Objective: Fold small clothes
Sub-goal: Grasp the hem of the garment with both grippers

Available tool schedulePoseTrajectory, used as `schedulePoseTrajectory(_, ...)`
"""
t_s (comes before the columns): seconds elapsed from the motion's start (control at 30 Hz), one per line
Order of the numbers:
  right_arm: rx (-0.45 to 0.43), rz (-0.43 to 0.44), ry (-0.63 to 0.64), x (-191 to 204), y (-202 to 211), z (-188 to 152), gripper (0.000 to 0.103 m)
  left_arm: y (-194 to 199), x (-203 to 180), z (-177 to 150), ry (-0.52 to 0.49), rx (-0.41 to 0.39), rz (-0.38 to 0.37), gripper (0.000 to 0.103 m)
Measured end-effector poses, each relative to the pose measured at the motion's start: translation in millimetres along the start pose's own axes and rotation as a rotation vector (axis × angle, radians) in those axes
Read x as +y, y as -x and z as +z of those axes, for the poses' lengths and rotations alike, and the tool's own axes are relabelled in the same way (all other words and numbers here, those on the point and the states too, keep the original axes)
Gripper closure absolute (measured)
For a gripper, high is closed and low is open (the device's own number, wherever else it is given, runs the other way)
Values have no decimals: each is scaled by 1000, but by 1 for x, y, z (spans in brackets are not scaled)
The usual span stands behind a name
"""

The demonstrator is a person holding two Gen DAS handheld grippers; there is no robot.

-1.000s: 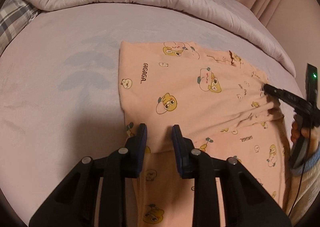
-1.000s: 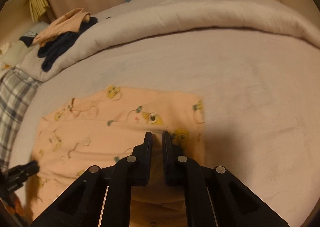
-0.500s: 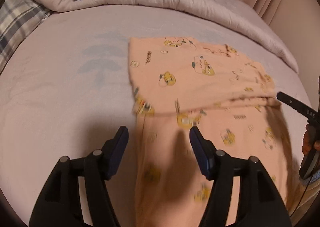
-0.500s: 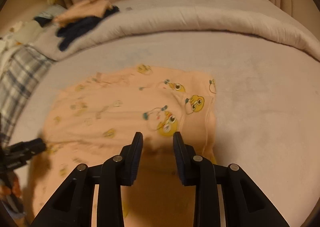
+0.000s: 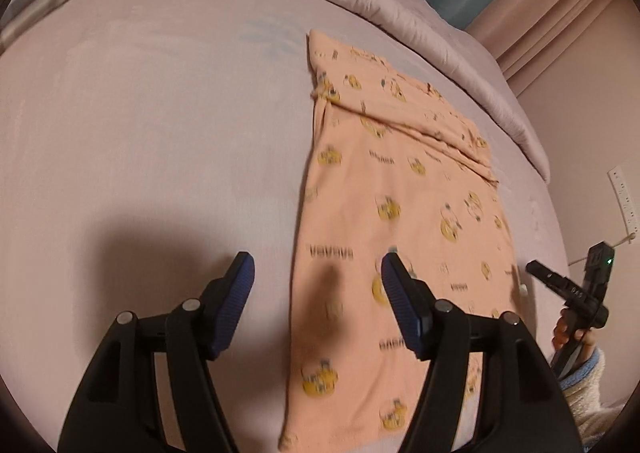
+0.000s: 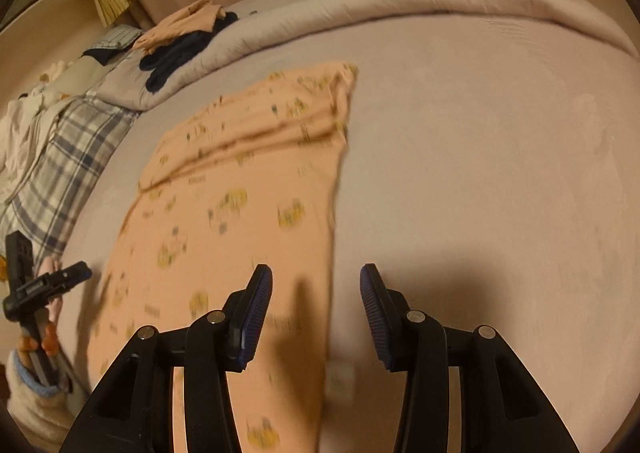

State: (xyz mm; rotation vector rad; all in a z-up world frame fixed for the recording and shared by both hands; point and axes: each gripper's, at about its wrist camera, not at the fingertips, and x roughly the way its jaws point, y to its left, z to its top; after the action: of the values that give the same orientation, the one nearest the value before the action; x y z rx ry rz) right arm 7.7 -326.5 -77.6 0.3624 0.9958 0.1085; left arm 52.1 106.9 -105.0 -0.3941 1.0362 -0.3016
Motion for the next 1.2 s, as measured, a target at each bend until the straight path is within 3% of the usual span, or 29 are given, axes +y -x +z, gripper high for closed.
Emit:
schedulePoseTrajectory(0.43,106,98,-43,-6,1,-45,58,0,5,-41,29,71,-75,37)
schedulePoseTrajectory(0.67,216,226,-41,-1,-4,-62,58,5,27,-51,136,148,-270,37)
schedulePoseTrajectory(0.8,246,264,-59,-2,-4,-67,58,7,36,-56,195,163,-327,37)
schedulePoseTrajectory(0.93,254,317,-90,-4,-9,-67,58,4,36,-55,220,168,-363,37)
schedulePoseTrajectory(1.2,248,395,-115,-7,-24,-55,58,-8,18,-48,168,189,-375,37)
